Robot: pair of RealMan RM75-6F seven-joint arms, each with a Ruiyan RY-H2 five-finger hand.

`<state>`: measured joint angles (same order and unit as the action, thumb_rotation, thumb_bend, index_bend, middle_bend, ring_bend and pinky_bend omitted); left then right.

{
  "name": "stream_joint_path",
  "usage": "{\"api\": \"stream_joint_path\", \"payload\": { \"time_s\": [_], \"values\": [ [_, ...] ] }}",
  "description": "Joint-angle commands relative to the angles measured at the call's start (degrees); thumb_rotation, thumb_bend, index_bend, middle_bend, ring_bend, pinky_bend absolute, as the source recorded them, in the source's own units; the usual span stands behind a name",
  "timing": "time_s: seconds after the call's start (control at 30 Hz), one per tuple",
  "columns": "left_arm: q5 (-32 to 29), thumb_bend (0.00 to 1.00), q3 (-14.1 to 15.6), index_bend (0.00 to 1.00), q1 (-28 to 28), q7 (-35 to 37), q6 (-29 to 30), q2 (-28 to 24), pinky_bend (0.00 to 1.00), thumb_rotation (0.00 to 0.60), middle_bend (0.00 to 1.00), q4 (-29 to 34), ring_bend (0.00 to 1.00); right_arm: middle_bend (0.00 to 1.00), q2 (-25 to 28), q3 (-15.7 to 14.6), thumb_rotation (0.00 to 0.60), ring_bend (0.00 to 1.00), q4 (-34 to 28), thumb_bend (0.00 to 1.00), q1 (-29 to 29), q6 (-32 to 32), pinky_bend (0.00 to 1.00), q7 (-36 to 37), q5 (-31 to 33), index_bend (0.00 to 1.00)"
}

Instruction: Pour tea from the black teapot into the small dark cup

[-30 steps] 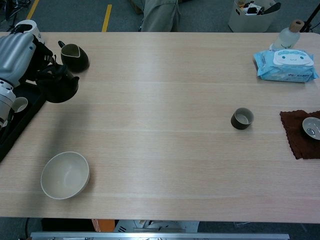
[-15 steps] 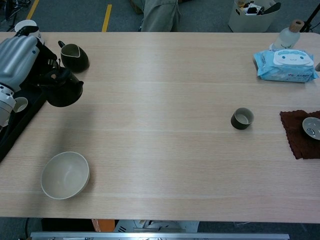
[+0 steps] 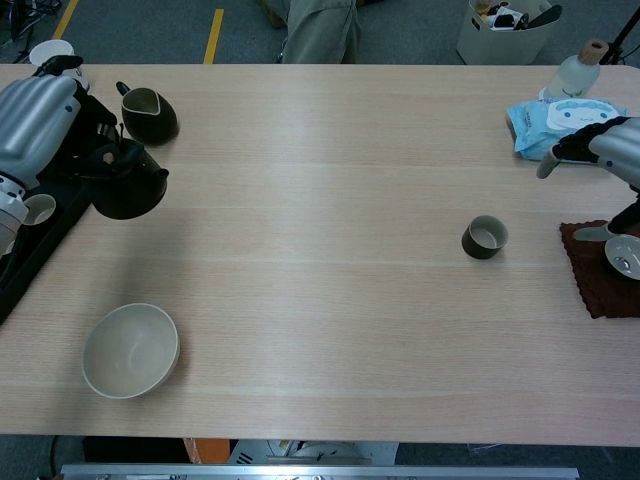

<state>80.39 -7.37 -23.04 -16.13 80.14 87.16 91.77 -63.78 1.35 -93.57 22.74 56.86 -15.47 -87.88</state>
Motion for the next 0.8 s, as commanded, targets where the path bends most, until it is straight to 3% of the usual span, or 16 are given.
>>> {"api": "stream_joint_path", "payload": {
  "time_s": [0.03, 0.8],
  "values": [
    [0.4, 0.32, 0.1, 1.00, 0.2, 0.2, 0.2, -0.2, 0.09, 0.536, 1.00, 0.3, 0.87, 0.30, -2.5, 0.2, 0.600, 0.23, 1.0, 0.06, 1.6, -2.3, 0.27, -3.1, 2.2, 0.32],
    [1.2, 0.32, 0.3, 1.00, 1.3, 1.5, -0.2, -1.4, 0.09, 0.545, 1.00, 1.0, 0.87, 0.28, -14.5, -0.1, 0.600, 0.20, 9.2, 0.06, 7.2, -8.7, 0.27, -17.4, 13.4, 0.31]
  ]
}}
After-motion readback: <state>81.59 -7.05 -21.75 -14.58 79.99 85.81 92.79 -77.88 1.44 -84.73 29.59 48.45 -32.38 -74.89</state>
